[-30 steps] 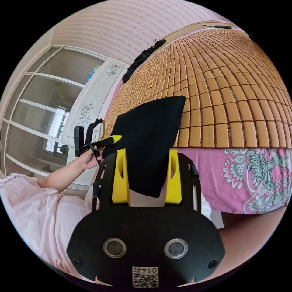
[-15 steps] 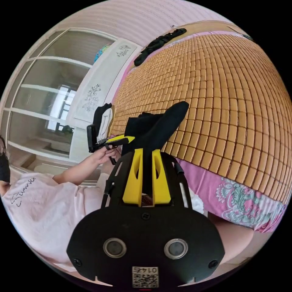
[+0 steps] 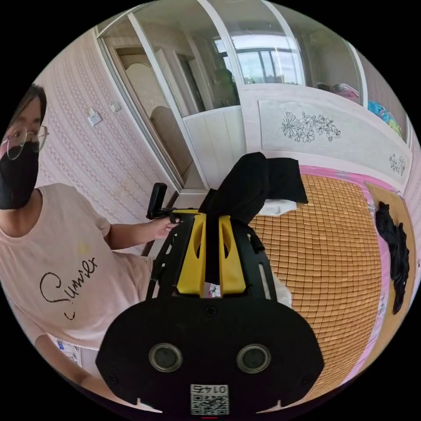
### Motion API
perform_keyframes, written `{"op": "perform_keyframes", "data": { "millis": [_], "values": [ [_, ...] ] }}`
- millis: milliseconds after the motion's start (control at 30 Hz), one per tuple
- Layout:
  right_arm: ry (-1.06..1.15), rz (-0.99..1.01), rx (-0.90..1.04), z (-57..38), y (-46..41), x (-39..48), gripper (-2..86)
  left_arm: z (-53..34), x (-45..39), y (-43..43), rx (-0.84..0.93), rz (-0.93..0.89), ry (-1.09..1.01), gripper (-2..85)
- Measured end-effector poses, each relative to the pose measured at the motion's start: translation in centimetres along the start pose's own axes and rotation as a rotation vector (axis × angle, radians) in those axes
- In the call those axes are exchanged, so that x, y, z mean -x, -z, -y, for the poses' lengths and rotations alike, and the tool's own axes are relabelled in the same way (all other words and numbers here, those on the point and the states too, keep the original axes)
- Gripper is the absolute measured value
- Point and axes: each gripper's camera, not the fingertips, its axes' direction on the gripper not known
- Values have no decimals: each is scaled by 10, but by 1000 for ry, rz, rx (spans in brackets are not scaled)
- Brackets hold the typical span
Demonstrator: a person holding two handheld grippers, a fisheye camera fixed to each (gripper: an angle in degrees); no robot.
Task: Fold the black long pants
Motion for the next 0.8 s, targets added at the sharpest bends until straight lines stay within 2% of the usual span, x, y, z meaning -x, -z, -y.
{"op": "perform_keyframes", "data": {
  "millis": [100,200,267,333,367,433,467,533,633,733,800],
  "values": [
    [28,-26,8,77,-29,-43,45,38,5,30,-129,125,-42,62],
    [-128,-162,82,138,-84,-95,54,69,25,10,-154,318,-44,76],
    [-345,-315,186,146,-135,-116,29,81,64,-33,-24,506,-4,92],
    [-339,-342,240,136,-165,-107,12,76,98,-61,127,650,87,98],
    [-295,-372,285,124,-181,-95,6,68,110,-67,131,662,111,103],
    [-241,-452,346,97,-195,-79,1,58,110,-59,44,558,89,112],
    [-225,-489,373,72,-198,-69,-1,53,106,-55,56,531,90,113],
    [-223,-470,352,29,-190,-48,-3,39,88,-45,47,536,43,111],
    [-290,-392,280,-62,-164,-2,3,-5,37,-28,28,540,-188,109],
    [-500,-354,226,-163,-134,47,24,-72,-31,-27,78,672,-488,101],
    [-663,-345,167,-223,-113,79,38,-117,-72,-30,67,678,-649,100]
  ]
}}
